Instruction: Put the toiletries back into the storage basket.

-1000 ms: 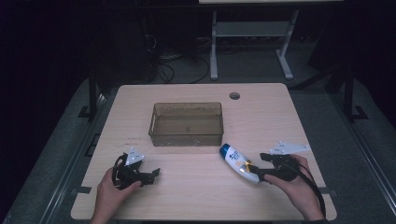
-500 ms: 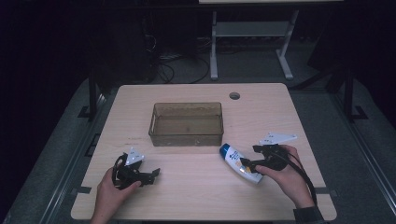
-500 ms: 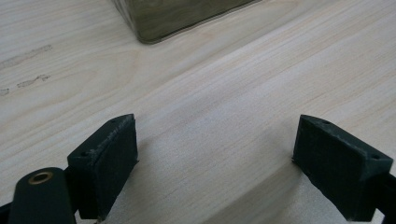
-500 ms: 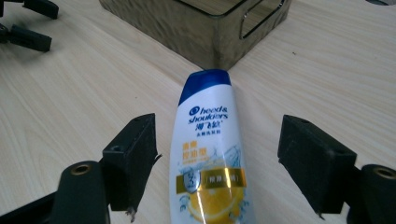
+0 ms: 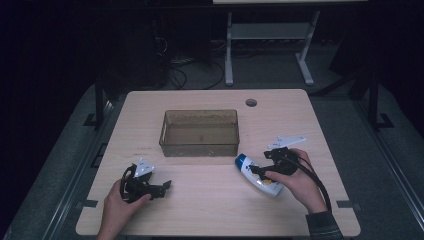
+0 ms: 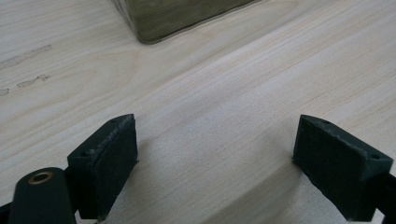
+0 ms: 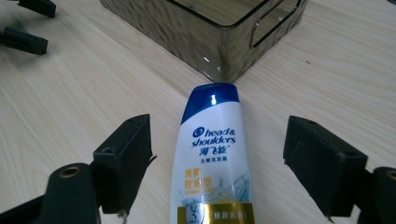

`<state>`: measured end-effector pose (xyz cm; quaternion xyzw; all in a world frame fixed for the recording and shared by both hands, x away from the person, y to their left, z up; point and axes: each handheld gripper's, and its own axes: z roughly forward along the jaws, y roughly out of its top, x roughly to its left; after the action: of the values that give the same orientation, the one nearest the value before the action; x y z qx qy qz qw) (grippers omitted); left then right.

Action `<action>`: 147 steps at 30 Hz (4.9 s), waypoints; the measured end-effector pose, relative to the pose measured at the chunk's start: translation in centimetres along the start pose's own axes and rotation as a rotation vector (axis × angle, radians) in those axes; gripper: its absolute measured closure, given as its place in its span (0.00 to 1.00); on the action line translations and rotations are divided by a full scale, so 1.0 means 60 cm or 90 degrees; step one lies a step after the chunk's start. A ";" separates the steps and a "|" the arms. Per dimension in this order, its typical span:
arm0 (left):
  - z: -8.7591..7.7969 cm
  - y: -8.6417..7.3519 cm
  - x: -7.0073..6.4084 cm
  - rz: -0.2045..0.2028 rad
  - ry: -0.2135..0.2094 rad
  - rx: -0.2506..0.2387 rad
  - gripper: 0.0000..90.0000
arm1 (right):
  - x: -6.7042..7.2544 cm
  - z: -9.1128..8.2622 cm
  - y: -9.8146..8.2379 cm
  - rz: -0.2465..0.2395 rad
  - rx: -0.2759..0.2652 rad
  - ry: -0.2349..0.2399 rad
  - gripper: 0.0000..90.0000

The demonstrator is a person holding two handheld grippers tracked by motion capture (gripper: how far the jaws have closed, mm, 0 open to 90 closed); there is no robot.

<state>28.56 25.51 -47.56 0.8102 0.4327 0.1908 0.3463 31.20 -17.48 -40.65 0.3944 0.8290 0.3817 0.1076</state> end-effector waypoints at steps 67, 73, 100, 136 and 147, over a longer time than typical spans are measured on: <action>-0.001 0.000 0.000 0.004 -0.004 0.002 0.14 | 0.007 0.131 0.041 -0.039 0.258 -0.026 0.37; 0.000 0.000 0.000 0.004 -0.004 0.002 0.14 | 0.003 0.113 0.045 -0.030 0.225 -0.022 0.38; 0.000 0.000 -0.001 0.002 -0.003 -0.001 0.14 | -0.020 -0.003 0.001 0.010 -0.010 0.005 0.38; 0.000 0.000 0.000 0.004 -0.004 0.001 0.14 | -0.023 -0.085 -0.030 0.032 -0.139 0.036 0.38; 0.000 0.000 -0.001 0.002 -0.003 -0.001 0.14 | -0.022 -0.091 -0.013 0.030 -0.167 0.035 0.38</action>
<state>28.54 25.47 -47.57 0.8110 0.4307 0.1896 0.3478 29.03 -21.75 -37.62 0.3859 0.7651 0.4998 0.1261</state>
